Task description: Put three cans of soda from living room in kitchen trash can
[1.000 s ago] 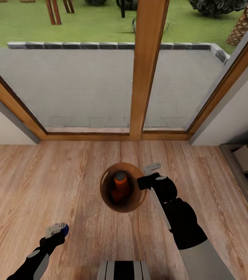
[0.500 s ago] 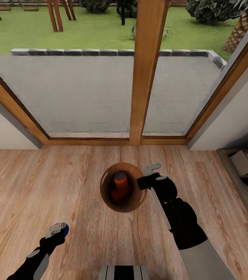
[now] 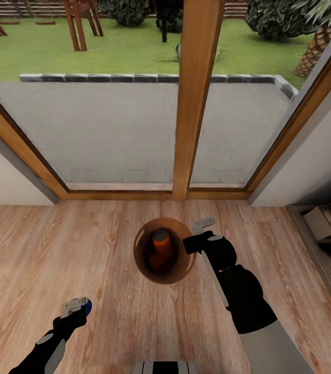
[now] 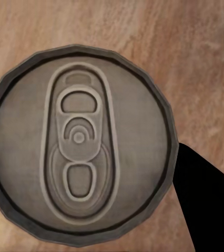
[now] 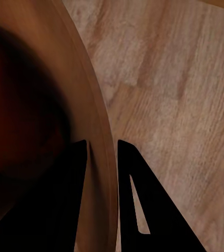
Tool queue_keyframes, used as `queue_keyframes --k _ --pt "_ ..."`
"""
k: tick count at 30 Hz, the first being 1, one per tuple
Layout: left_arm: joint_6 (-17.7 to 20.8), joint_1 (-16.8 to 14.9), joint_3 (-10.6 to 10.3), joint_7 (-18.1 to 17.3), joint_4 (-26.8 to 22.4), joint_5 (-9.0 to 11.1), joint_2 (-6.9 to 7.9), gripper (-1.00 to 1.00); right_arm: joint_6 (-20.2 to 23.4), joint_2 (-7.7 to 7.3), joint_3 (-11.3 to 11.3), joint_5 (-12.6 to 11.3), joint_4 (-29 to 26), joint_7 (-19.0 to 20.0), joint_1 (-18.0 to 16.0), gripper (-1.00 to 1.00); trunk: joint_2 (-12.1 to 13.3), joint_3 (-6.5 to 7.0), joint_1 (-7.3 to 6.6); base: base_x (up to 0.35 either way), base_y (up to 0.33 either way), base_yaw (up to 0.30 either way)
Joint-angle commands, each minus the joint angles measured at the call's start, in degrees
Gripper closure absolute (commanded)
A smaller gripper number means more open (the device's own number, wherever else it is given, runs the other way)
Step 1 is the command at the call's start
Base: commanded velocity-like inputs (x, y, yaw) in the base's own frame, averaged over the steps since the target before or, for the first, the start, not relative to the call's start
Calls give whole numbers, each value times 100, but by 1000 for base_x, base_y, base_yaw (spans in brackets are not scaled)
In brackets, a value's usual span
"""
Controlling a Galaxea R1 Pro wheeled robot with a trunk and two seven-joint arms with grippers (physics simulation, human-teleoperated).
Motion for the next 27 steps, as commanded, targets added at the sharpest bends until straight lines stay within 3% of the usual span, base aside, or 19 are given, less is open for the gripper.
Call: queue_keyframes --k 1,27 --pt "-1 0 -1 6 2 -6 0 100 -3 1 3 -97 -1 2 -1 100 42 22 -23 0 0 0" --pt "0 1 -1 0 -1 2 0 100 -12 -11 -6 -93 12 8 8 100 1084 494 -594 0 0 0"
